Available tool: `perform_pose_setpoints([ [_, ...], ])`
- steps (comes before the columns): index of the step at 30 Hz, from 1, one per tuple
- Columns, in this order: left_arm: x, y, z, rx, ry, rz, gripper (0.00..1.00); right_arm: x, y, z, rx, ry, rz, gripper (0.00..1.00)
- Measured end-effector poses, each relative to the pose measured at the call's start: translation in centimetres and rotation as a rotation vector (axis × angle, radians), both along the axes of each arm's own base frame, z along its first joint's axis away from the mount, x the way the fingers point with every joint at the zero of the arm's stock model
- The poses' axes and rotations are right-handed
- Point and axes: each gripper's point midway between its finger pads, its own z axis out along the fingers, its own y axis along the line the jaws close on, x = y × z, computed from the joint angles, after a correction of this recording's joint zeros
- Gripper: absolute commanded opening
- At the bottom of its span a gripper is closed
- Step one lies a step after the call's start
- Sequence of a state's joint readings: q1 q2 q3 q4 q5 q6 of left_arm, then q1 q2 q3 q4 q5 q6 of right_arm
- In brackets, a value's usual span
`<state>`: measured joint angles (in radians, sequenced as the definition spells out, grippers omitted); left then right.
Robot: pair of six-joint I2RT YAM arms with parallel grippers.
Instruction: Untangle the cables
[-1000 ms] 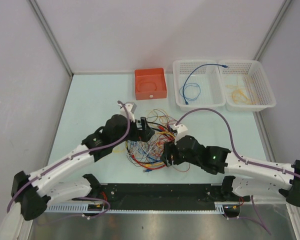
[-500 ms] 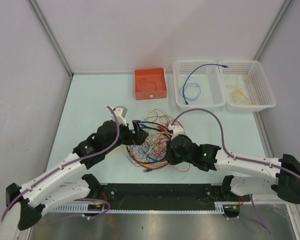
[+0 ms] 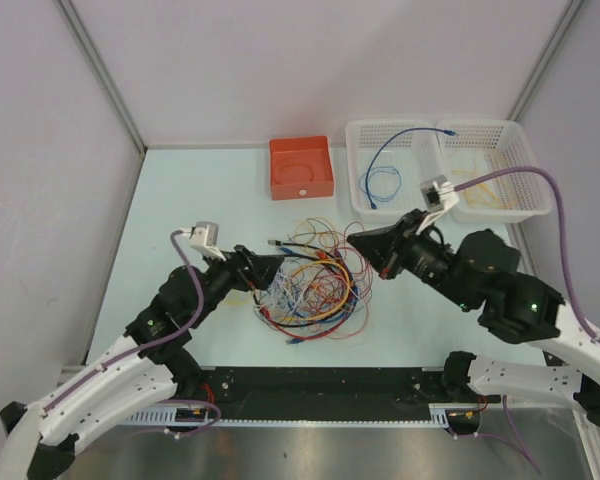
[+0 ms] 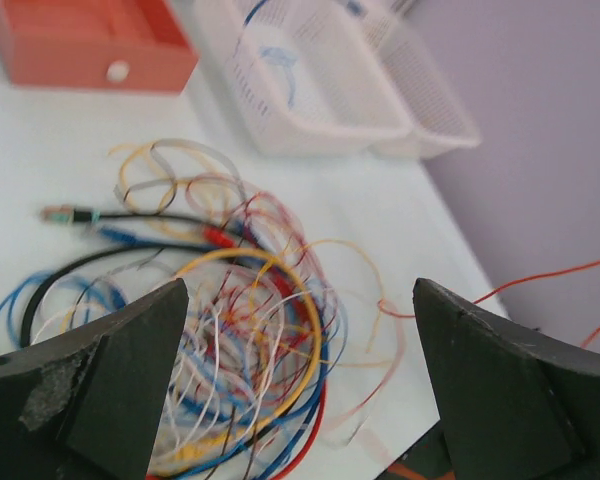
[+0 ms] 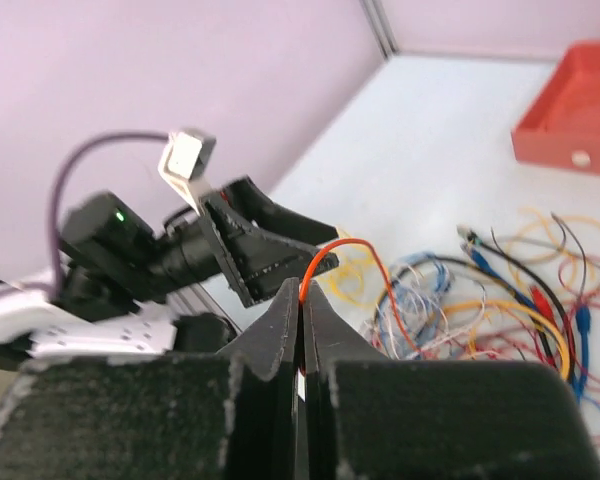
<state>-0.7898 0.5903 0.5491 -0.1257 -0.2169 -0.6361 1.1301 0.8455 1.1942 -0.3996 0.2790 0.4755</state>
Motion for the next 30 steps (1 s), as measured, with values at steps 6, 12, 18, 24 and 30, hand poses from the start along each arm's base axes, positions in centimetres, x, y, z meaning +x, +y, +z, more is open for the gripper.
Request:
perform_pose_setpoints([
  [6,-0.6,-1.0,5.9,-0.154,-0.214,-0.072,0.97,-0.5,-1.1,4.2,0.068,-0.052,0.003,0.00],
  [12,-2.0,-4.3,8.7,-0.193,-0.350,-0.242,0.99,-0.3,0.6,2.1,-0.003,-0.016,0.028,0.00],
  [18,-3.1,-7.7,8.9,-0.169,-0.430,-0.370,0.99,-0.5,1.3,1.2,-0.025,0.008,0.052,0.00],
  [24,-3.6,-10.3,7.8,-0.157,-0.437,-0.458,1.00,-0.8,1.1,1.5,-0.014,0.011,0.057,0.00],
  [30,-5.2,-11.6,10.0,-0.237,-0.522,-0.522,0.99,-0.9,1.1,1.6,-0.010,0.010,0.061,0.00],
])
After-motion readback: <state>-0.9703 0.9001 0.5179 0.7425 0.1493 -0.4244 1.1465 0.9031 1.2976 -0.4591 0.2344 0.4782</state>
